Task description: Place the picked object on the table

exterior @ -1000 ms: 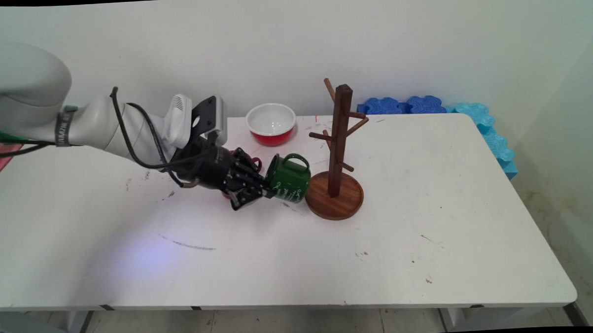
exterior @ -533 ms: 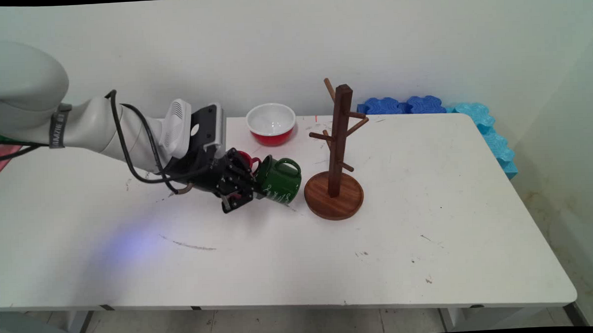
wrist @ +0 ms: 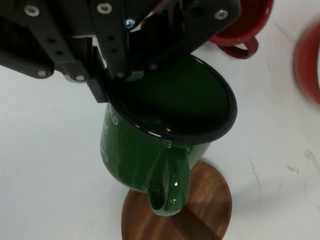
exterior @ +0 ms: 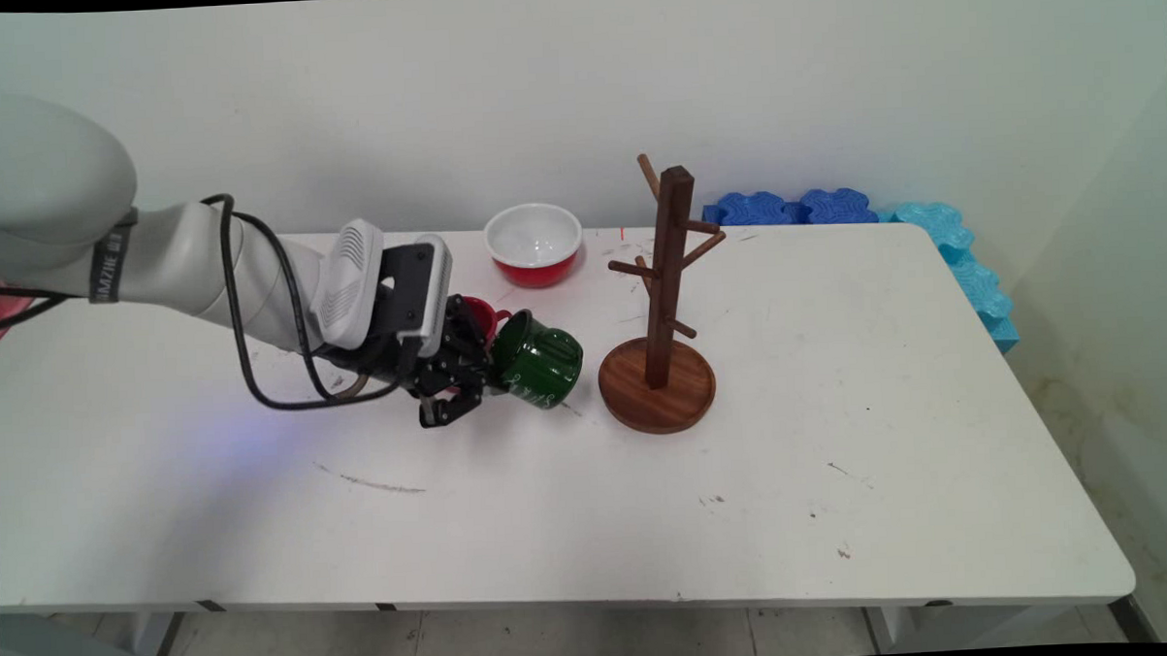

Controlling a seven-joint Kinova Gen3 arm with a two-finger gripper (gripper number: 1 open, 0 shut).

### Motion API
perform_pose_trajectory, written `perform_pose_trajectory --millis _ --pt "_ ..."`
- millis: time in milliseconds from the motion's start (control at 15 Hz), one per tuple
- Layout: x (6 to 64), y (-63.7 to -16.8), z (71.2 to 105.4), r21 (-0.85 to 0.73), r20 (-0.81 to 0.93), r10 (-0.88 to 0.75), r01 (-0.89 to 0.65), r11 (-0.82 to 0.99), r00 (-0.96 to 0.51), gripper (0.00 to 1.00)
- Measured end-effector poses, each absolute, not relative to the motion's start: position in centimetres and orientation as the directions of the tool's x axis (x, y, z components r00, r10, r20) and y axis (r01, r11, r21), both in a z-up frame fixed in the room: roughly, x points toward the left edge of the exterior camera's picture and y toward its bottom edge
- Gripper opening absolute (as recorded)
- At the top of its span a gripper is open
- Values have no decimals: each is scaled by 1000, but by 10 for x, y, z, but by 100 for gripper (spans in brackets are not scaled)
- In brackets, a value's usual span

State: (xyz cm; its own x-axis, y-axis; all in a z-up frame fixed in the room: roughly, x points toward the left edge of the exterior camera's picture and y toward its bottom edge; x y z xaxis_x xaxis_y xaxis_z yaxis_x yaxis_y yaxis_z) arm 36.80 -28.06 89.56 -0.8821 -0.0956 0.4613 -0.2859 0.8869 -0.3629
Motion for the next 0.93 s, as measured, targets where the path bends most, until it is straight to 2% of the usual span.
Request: perform_pose_trajectory --millis 933 --pt "360 -297 880 -505 268 146 -10 863 -952 0"
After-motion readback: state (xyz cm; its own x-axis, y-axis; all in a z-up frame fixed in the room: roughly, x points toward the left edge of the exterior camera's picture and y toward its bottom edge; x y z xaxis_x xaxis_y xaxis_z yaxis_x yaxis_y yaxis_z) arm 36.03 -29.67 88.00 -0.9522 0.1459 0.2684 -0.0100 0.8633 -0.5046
